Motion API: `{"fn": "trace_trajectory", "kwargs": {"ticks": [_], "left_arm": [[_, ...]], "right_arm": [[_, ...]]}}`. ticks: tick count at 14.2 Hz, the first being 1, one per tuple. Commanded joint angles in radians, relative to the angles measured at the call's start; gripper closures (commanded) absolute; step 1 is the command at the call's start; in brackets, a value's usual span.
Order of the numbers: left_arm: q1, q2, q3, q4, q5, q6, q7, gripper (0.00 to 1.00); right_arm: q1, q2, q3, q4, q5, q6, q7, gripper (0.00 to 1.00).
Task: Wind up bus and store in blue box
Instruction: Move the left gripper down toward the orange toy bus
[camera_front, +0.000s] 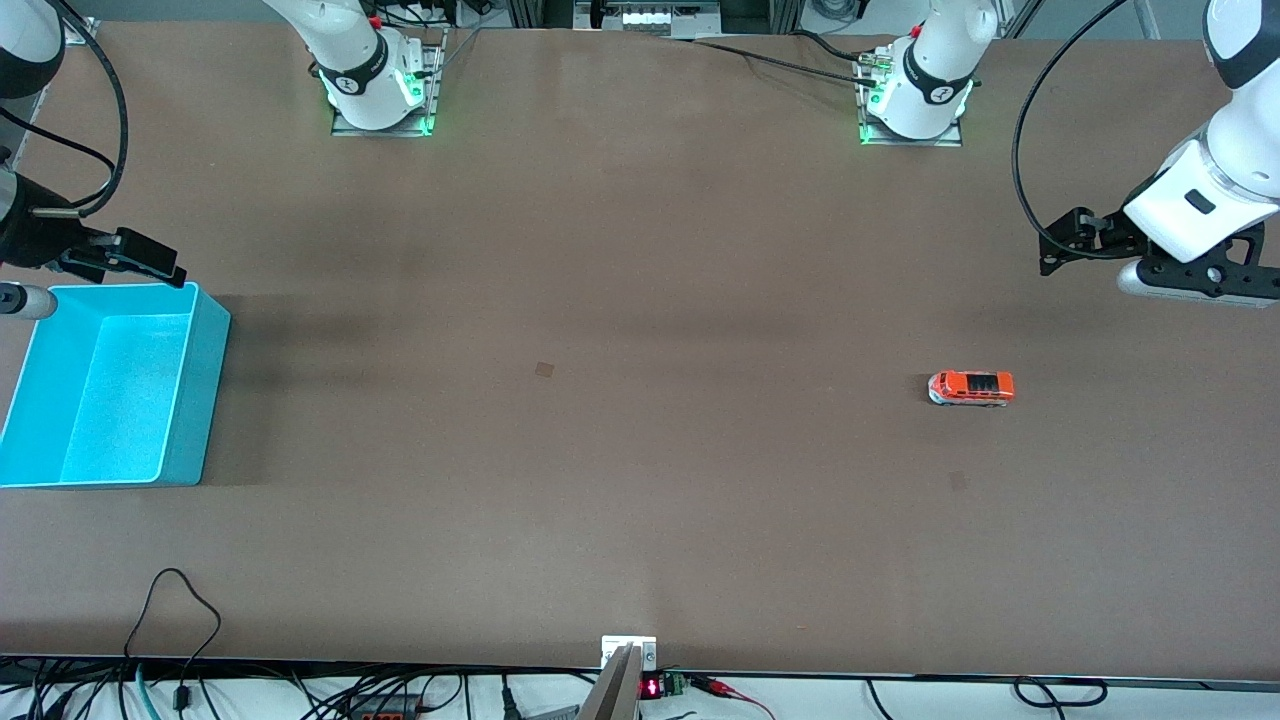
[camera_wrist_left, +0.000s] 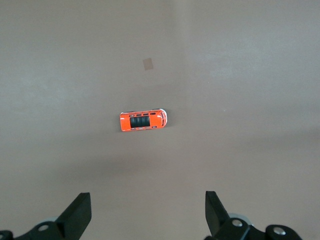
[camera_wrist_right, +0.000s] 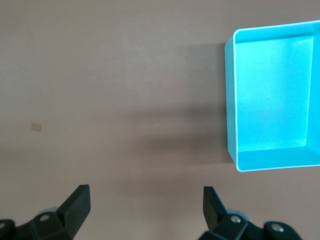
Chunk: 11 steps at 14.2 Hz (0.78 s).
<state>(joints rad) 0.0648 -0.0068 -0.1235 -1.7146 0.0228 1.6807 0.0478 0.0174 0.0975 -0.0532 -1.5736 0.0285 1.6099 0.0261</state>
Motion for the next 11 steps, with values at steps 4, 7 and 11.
{"fn": "trace_trajectory", "kwargs": {"ticks": [4,7,11], "left_arm": [[-0.008,-0.004,0.005,0.016,-0.011,-0.038,-0.009,0.0],[-0.01,0.011,0.005,0.02,-0.011,-0.079,-0.009,0.0],[-0.016,0.017,0.005,0.032,-0.014,-0.165,-0.002,0.0]], "right_arm": [[-0.001,-0.007,0.001,0.0,-0.005,0.004,-0.008,0.0],[-0.002,-0.004,0.001,-0.002,-0.002,-0.001,-0.009,0.0],[-0.001,0.034,0.001,-0.002,-0.002,-0.008,0.005,0.0]]}}
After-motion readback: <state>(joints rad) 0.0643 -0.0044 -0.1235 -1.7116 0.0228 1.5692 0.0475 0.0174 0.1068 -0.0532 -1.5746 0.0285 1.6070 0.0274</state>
